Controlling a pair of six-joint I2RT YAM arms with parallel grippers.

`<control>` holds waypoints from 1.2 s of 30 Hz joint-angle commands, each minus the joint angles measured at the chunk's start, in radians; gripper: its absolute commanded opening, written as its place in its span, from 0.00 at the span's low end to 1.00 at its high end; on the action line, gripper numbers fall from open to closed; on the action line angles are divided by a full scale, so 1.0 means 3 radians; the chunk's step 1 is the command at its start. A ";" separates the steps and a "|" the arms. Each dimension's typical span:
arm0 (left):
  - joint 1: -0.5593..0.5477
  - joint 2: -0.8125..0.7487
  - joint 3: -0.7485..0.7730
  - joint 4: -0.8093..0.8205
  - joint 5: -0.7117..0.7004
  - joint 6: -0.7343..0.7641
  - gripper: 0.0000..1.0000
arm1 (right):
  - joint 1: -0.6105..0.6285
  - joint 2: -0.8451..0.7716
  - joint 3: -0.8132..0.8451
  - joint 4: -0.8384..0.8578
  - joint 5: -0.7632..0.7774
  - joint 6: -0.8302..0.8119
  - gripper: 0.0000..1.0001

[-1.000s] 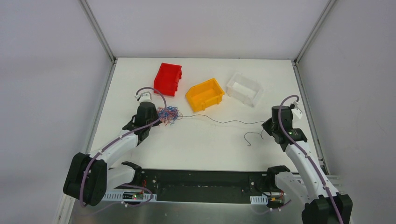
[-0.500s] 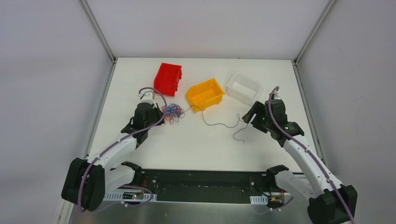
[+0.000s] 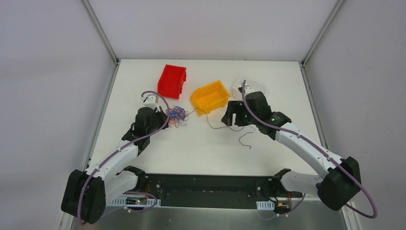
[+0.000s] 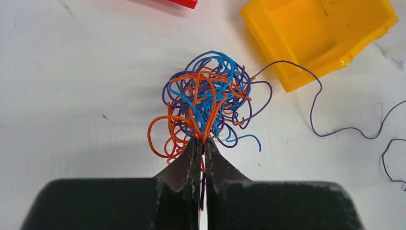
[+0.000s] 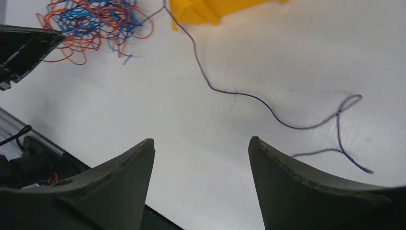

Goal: Untangle the cables

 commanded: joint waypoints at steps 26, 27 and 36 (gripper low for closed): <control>-0.0028 -0.0346 -0.0115 0.0221 0.0161 0.0148 0.00 | 0.0318 0.2284 0.0722 0.1749 -0.0244 -0.0515 0.62; -0.0030 -0.0348 -0.0110 0.0218 0.0156 0.0148 0.00 | 0.0325 0.2339 0.0759 0.1752 -0.0226 -0.0514 0.61; -0.0027 -0.0337 -0.0124 0.0223 0.0065 0.0153 0.00 | 0.0427 0.2494 0.0689 0.1970 0.0053 -0.0408 0.18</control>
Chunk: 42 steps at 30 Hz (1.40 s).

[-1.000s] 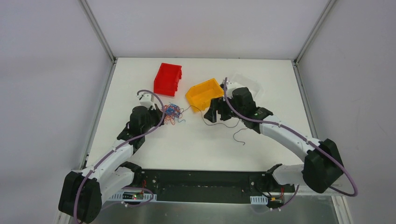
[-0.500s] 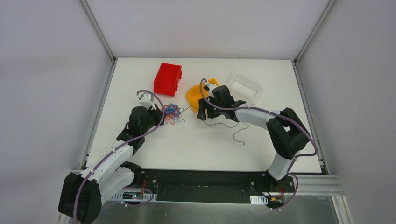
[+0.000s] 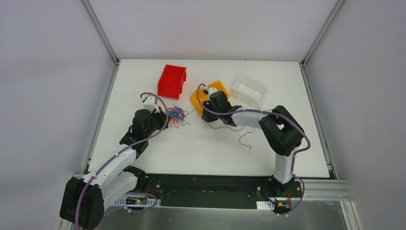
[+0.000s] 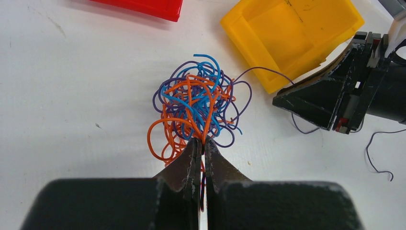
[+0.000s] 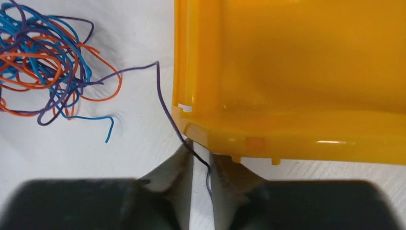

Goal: Untangle the cables

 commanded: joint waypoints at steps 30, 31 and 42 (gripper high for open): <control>-0.0027 0.0005 -0.0006 -0.0090 -0.0727 -0.0028 0.00 | -0.1537 -0.2799 -0.1297 -0.0711 0.0074 0.1092 0.00; -0.0027 0.0021 0.0005 -0.0085 -0.0685 -0.0020 0.00 | -0.1538 -0.2785 -0.1257 -0.0759 -0.0066 0.1070 0.00; -0.0026 0.0145 0.0066 -0.0029 -0.0305 0.0040 0.00 | -0.1327 -0.2567 -0.0740 -0.1579 -0.0031 0.1161 0.06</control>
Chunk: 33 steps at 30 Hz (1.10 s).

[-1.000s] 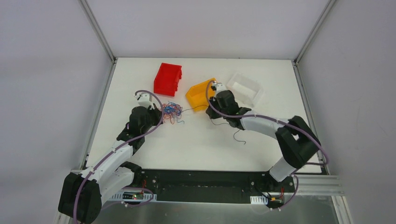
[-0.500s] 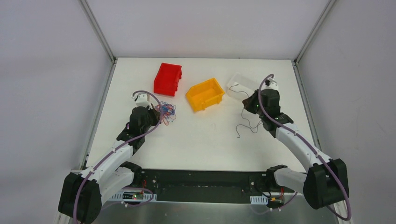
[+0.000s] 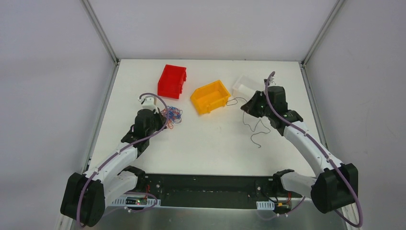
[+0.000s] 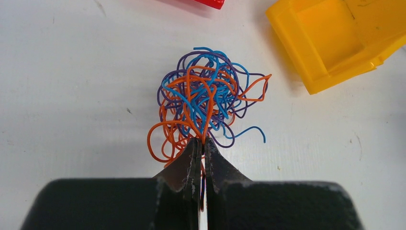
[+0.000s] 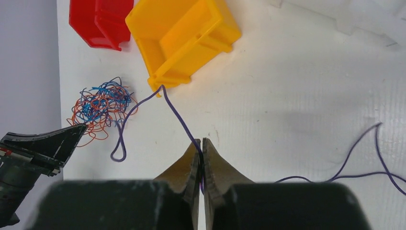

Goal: Untangle the cables

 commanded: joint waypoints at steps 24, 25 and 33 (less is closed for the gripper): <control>-0.0029 0.0019 0.0095 0.0091 0.0244 0.0023 0.00 | -0.0495 -0.0254 -0.0508 -0.1088 0.1581 0.0502 0.99; -0.0026 0.0027 0.0098 0.0093 0.0255 0.0022 0.00 | -0.0560 -0.0228 -0.0595 -0.0907 0.1493 0.0448 0.99; -0.0026 0.0027 0.0097 0.0093 0.0264 0.0022 0.00 | -0.1077 0.0069 -0.0943 0.0092 0.0301 0.0423 0.99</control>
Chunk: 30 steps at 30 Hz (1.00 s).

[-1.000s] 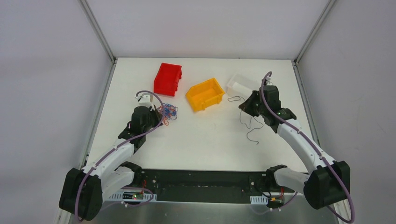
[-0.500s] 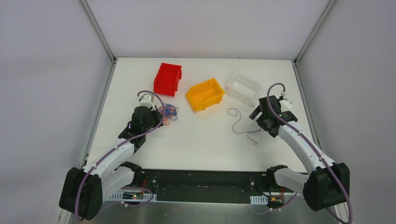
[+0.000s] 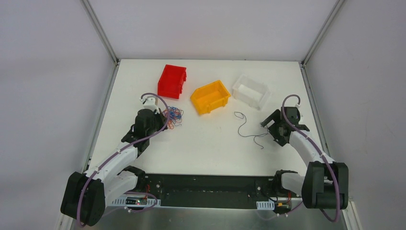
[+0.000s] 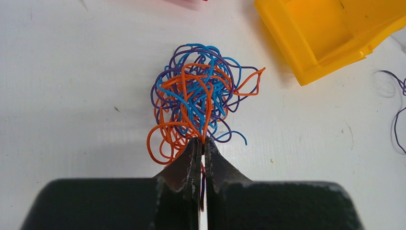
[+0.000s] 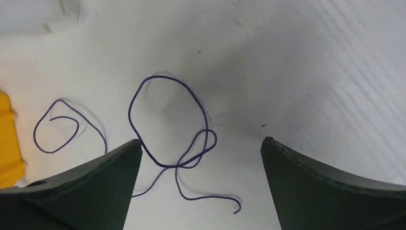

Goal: Untangle the cables

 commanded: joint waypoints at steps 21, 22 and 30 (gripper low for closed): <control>-0.0027 0.0028 0.0120 0.0083 0.0076 0.0039 0.01 | 0.1477 0.1413 0.1099 -0.0372 0.0821 0.0089 0.99; -0.0026 0.0023 0.0120 0.0085 0.0075 0.0041 0.01 | 0.1492 0.1456 0.1118 -0.0354 0.0796 0.0126 1.00; -0.0026 0.0011 0.0115 0.0080 0.0080 0.0044 0.01 | 0.1618 0.1865 0.1539 -0.0526 0.0939 0.0315 1.00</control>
